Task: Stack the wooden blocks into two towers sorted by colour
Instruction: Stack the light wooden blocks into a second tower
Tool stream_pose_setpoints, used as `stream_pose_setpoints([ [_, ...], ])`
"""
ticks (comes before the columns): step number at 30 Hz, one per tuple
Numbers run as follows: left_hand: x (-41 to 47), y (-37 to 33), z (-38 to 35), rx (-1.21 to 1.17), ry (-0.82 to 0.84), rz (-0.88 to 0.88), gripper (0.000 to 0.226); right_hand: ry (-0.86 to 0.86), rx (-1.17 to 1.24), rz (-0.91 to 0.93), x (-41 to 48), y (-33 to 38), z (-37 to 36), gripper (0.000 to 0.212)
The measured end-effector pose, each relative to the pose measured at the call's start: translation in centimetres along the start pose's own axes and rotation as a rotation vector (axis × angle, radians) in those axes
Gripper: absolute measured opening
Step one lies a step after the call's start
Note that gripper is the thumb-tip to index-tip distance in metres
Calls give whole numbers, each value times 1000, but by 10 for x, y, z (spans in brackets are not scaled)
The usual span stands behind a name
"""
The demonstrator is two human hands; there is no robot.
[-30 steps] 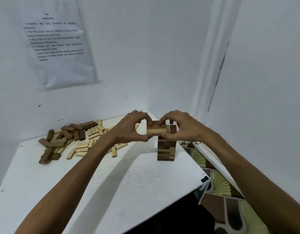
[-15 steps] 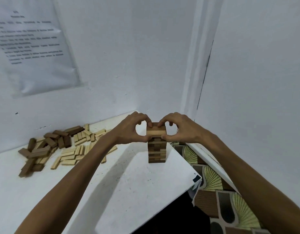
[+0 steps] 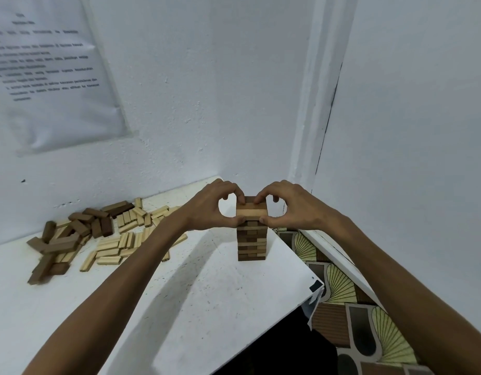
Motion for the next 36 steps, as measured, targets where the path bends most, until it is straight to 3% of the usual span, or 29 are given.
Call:
stream_pose_setpoints([
  [36, -1, 4, -3, -51, 13, 56, 47, -14, 20, -22, -2, -2, -2, 47],
])
Point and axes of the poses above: each hand's wrist, its own x-axis towards the middle knuckle, its own z-axis out of the back of the hand, y = z × x, the point moved 2 cm from there along x, towards the middle knuckle, and after that the axes turned 15 degrees about -y, right-handed, at the moved point
